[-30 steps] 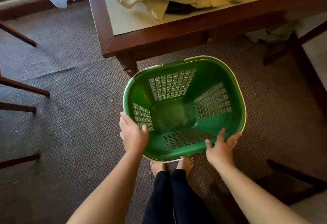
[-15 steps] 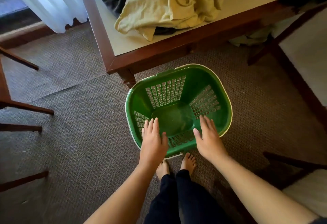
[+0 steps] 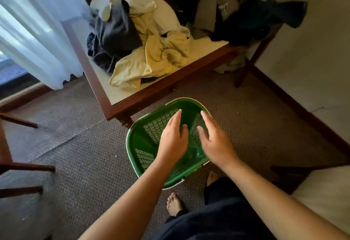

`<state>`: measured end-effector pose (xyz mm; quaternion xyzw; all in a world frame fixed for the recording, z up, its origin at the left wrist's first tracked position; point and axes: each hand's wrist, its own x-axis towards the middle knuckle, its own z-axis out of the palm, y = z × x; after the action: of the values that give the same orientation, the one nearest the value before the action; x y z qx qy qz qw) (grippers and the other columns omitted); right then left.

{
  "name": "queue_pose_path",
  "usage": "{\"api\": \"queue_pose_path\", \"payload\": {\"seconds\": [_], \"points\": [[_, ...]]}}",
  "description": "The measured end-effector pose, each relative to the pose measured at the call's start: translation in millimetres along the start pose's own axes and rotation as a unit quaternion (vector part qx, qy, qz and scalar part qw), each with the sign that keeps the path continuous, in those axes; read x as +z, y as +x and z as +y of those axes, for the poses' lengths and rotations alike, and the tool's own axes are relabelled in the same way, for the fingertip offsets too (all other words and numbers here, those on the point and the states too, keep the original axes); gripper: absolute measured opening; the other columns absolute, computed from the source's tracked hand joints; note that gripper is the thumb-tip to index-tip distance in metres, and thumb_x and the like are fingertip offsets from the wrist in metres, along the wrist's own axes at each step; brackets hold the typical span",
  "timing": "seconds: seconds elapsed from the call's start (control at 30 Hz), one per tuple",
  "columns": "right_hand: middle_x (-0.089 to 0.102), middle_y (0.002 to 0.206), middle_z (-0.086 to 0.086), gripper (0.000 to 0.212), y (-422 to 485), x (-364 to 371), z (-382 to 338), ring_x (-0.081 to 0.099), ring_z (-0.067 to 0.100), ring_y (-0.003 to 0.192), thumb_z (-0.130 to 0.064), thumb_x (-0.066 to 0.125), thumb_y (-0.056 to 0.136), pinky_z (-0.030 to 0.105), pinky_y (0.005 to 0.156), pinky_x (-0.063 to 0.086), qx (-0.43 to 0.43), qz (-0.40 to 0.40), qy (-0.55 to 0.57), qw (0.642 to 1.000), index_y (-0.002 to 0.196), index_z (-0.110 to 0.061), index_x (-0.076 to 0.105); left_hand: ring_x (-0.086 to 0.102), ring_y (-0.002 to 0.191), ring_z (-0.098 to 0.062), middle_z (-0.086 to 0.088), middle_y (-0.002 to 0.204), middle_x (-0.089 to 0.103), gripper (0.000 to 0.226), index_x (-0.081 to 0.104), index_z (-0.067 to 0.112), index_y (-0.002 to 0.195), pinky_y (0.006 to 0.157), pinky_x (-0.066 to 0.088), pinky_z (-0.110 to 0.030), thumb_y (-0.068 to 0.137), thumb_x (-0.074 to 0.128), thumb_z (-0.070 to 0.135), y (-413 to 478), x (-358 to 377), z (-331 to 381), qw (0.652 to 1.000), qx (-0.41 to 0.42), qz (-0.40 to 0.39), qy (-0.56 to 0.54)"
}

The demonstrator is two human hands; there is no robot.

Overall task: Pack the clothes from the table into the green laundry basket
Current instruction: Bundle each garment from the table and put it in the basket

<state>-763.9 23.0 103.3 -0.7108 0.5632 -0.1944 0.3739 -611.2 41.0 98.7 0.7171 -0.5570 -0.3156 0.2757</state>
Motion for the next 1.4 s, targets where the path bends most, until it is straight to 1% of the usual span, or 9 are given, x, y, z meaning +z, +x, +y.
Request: {"api": "queue_pose_path", "payload": {"seconds": [0.23,0.4,0.5,0.57,0.63,0.77,0.83,1.17,1.4], "points": [[0.035,0.160,-0.003,0.055,55.4,-68.5,1.1,0.028,0.008,0.148,-0.025,0.050,0.104,0.023,0.119,0.025,-0.055,0.048,0.007,0.997,0.156,-0.021,0.031,0.040,0.144,-0.010,0.001,0.159,0.043,0.052,0.034,0.019,0.159,0.101,0.024,-0.004,0.107,0.041,0.016,61.4,10.2,59.9,0.999,0.021,0.022,-0.025],[0.035,0.160,-0.005,0.057,120.3,-131.4,13.1,0.027,0.004,0.147,-0.024,0.052,0.103,0.017,0.117,0.023,-0.101,0.010,0.024,0.995,0.156,-0.022,0.032,0.041,0.145,-0.011,0.004,0.160,0.041,0.054,0.032,0.026,0.159,0.114,0.034,-0.021,0.107,0.041,0.016,122.8,28.9,112.8,0.997,0.011,0.063,-0.053],[0.034,0.160,-0.007,0.057,162.6,-174.1,21.4,0.025,-0.001,0.145,-0.024,0.052,0.103,0.012,0.115,0.019,-0.129,-0.015,0.028,0.991,0.156,-0.022,0.031,0.038,0.147,-0.011,0.004,0.160,0.041,0.053,0.033,0.024,0.159,0.114,0.031,-0.020,0.107,0.042,0.018,163.5,40.4,150.1,0.994,-0.004,0.095,-0.061],[0.033,0.160,-0.007,0.057,188.7,-203.0,27.5,0.025,-0.001,0.146,-0.024,0.051,0.104,0.016,0.117,0.021,-0.141,-0.032,0.031,0.989,0.157,-0.023,0.030,0.038,0.147,-0.011,0.002,0.160,0.042,0.053,0.034,0.022,0.159,0.113,0.030,-0.018,0.107,0.044,0.017,189.6,47.7,175.2,0.992,-0.008,0.112,-0.061],[0.033,0.160,-0.007,0.057,212.4,-229.9,33.3,0.025,0.000,0.147,-0.024,0.051,0.104,0.019,0.119,0.022,-0.155,-0.046,0.029,0.986,0.157,-0.023,0.030,0.040,0.146,-0.012,0.000,0.159,0.044,0.053,0.035,0.023,0.158,0.116,0.034,-0.024,0.107,0.044,0.017,214.0,53.9,198.2,0.990,-0.012,0.125,-0.065],[0.029,0.161,-0.011,0.060,253.7,-270.3,41.2,0.017,-0.011,0.141,-0.027,0.050,0.104,0.005,0.111,0.014,-0.167,-0.068,0.025,0.983,0.158,-0.025,0.026,0.042,0.145,-0.013,0.000,0.158,0.045,0.054,0.035,0.022,0.158,0.119,0.038,-0.034,0.105,0.045,0.014,254.8,63.9,234.8,0.987,-0.023,0.145,-0.067],[0.029,0.161,-0.010,0.060,270.7,-283.2,42.9,0.017,-0.011,0.140,-0.027,0.050,0.104,0.007,0.111,0.015,-0.171,-0.083,0.028,0.981,0.158,-0.025,0.025,0.041,0.145,-0.012,0.001,0.158,0.044,0.054,0.035,0.024,0.158,0.120,0.037,-0.035,0.105,0.045,0.014,268.7,66.5,249.1,0.985,-0.026,0.155,-0.074],[0.033,0.160,-0.007,0.056,323.0,-263.4,12.2,0.022,-0.012,0.134,-0.022,0.047,0.105,-0.006,0.102,0.011,-0.227,-0.140,0.032,0.963,0.157,-0.022,0.027,0.046,0.141,-0.009,0.004,0.152,0.050,0.056,0.040,0.024,0.155,0.115,0.042,-0.032,0.102,0.056,0.019,281.0,43.0,204.9,0.961,-0.066,0.256,-0.082],[0.036,0.159,-0.005,0.054,368.2,-220.1,-24.0,0.024,-0.010,0.136,-0.022,0.048,0.104,-0.006,0.103,0.010,-0.279,-0.171,0.023,0.945,0.156,-0.020,0.032,0.051,0.138,-0.016,0.000,0.152,0.051,0.058,0.043,0.022,0.154,0.112,0.046,-0.043,0.099,0.063,0.027,289.0,3.0,152.7,0.938,-0.109,0.325,-0.046]]}}
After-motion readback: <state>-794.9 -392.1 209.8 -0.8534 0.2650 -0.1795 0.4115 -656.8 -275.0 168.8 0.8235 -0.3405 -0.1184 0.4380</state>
